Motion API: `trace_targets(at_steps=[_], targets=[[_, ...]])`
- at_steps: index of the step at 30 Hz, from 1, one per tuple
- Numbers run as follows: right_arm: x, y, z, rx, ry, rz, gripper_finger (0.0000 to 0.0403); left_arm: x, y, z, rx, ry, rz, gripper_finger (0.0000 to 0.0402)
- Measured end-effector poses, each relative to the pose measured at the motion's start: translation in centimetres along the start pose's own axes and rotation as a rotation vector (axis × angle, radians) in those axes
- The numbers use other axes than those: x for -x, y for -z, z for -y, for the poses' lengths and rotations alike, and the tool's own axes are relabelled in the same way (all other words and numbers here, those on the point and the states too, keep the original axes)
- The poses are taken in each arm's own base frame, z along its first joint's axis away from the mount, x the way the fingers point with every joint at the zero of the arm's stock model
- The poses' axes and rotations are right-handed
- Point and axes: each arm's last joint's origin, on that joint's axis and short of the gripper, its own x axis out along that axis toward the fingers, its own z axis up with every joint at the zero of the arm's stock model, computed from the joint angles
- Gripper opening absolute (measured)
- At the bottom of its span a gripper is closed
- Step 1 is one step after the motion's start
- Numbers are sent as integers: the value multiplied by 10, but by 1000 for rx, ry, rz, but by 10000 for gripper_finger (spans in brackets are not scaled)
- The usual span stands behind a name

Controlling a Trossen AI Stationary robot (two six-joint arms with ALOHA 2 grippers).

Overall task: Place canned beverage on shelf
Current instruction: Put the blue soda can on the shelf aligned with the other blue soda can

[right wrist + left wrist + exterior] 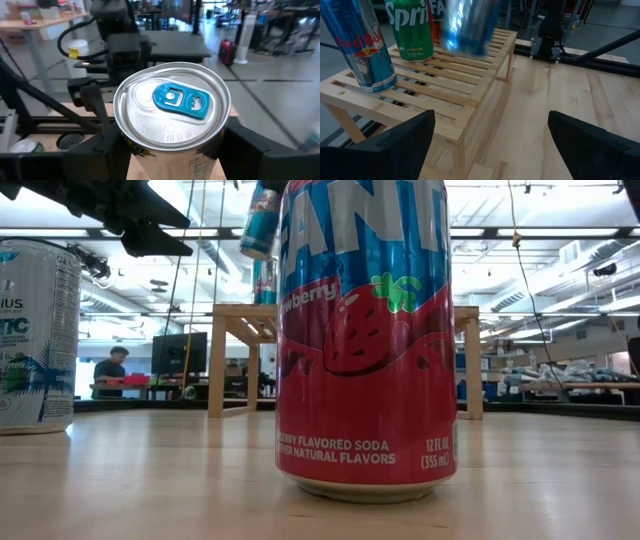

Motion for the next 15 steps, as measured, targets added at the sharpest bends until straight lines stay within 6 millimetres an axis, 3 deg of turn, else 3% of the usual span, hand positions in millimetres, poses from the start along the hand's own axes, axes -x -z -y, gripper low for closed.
trace_targets(at_steps=[5, 10, 15], targets=[[-23, 12, 6, -29, -18, -74, 243, 0, 0, 0, -1, 0, -4, 389], [-35, 2, 14, -39, -11, -104, 243, 0, 2, 0, -4, -3, -21, 389], [-54, 19, 21, -73, -21, -209, 243, 0, 4, 0, -9, -5, -40, 389]])
